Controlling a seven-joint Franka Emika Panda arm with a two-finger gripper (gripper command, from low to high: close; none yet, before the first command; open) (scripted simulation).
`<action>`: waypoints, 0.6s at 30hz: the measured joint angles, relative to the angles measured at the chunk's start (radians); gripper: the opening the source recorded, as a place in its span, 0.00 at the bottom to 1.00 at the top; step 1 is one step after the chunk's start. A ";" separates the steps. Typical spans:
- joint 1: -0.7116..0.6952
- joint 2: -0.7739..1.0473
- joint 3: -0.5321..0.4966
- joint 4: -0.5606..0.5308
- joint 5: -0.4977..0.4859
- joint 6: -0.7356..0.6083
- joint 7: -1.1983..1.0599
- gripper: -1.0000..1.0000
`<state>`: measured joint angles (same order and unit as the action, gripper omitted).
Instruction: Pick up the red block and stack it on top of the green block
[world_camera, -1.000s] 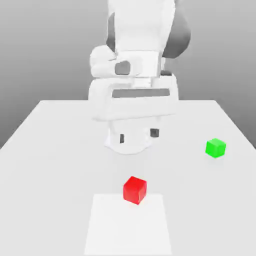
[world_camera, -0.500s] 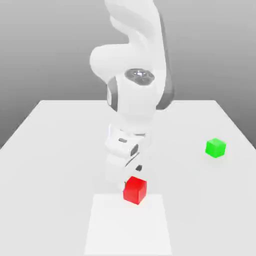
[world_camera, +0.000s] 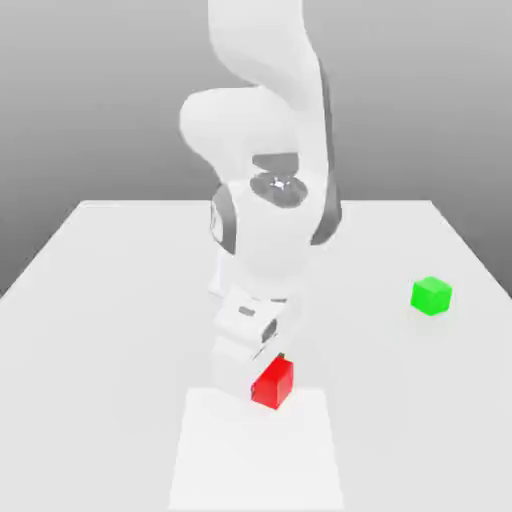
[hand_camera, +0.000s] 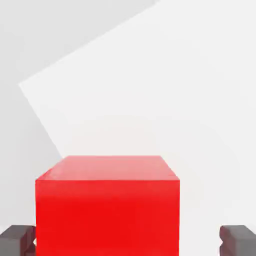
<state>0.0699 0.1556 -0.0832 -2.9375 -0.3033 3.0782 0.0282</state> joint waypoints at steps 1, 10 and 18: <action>-0.036 0.008 0.038 -0.002 0.015 0.016 -0.013 0.50; -0.058 0.012 0.057 -0.003 0.008 0.021 -0.009 0.00; 0.027 -0.062 -0.055 0.011 -0.129 -0.100 0.098 0.00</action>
<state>0.0971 0.0932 -0.1378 -2.9265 -0.4321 2.9786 0.1259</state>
